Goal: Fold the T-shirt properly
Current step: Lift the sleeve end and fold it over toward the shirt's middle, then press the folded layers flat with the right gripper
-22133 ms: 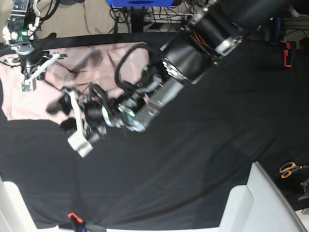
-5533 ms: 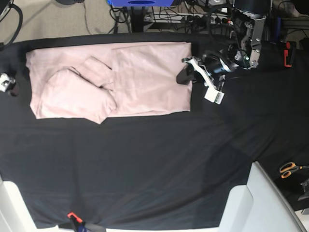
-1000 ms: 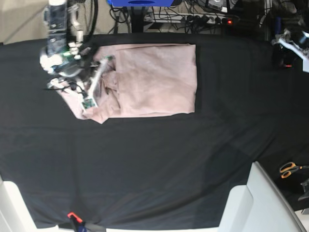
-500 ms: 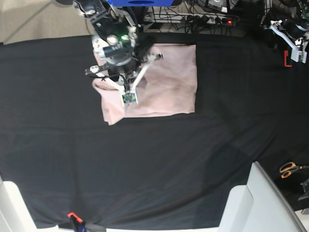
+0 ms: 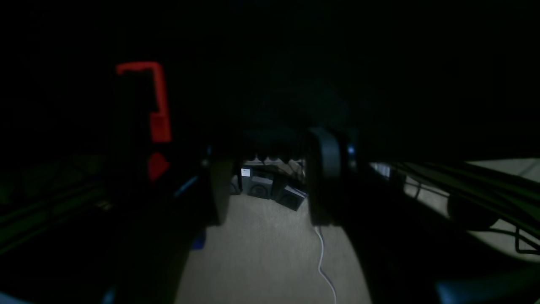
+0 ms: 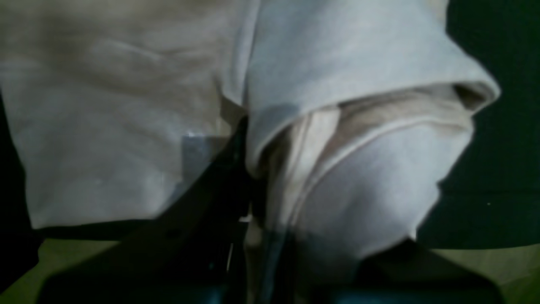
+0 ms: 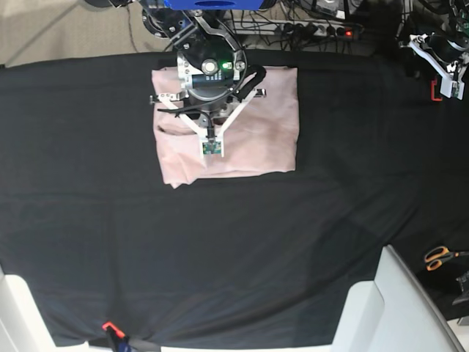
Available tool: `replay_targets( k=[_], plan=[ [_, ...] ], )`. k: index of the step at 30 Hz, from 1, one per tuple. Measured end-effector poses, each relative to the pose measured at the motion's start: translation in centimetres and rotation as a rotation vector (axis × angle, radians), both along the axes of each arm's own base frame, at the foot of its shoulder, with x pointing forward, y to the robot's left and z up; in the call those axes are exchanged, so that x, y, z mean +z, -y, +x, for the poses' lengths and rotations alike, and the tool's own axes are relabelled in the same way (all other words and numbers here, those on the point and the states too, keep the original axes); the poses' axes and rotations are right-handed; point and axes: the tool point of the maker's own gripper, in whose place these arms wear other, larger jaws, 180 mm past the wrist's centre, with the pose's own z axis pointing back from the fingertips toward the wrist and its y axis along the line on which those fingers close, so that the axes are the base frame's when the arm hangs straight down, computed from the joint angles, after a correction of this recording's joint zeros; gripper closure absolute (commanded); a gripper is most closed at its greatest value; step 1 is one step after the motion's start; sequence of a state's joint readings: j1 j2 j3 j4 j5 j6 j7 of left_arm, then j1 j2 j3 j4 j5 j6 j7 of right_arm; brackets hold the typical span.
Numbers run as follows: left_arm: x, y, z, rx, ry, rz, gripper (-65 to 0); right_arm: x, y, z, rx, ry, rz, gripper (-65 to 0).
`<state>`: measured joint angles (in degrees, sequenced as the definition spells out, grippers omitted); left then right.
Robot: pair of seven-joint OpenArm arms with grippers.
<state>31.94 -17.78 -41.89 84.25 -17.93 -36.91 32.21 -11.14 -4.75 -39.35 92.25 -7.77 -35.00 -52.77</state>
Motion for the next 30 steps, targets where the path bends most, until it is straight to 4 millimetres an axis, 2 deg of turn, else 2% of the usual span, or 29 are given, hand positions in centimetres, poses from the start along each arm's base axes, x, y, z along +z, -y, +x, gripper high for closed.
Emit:
replay_targets(
  k=[6, 12, 17, 19, 24, 30],
  plan=[
    [0.1, 0.1, 0.5, 0.000, 0.011, -0.002, -25.7, 0.8, -1.0, 0.6, 0.007, 0.042, -0.005, -0.6],
    [0.2, 0.0, 0.8, -0.001, 0.017, 0.001, -25.7, 1.0, -1.1, 1.1, 0.011, 0.053, -0.003, -0.6],
    [0.1, 0.2, 0.9, 0.002, 0.021, -0.004, -25.7, 2.1, -4.1, 1.1, 0.152, 0.105, 0.006, -0.6],
    [-0.1, 0.4, 0.7, 0.004, 0.017, -0.007, -25.7, 1.6, -4.4, 0.9, 0.162, 0.077, 0.018, -0.6],
    [-0.1, 0.4, 0.8, 0.005, 0.020, -0.010, -25.7, 0.3, -3.7, 1.3, 0.168, 0.054, -0.028, -0.6],
    [-0.1, 0.5, 0.8, 0.006, 0.020, -0.011, -25.7, 0.7, -4.6, 1.9, 0.170, 0.075, -0.014, -0.6]
  ],
)
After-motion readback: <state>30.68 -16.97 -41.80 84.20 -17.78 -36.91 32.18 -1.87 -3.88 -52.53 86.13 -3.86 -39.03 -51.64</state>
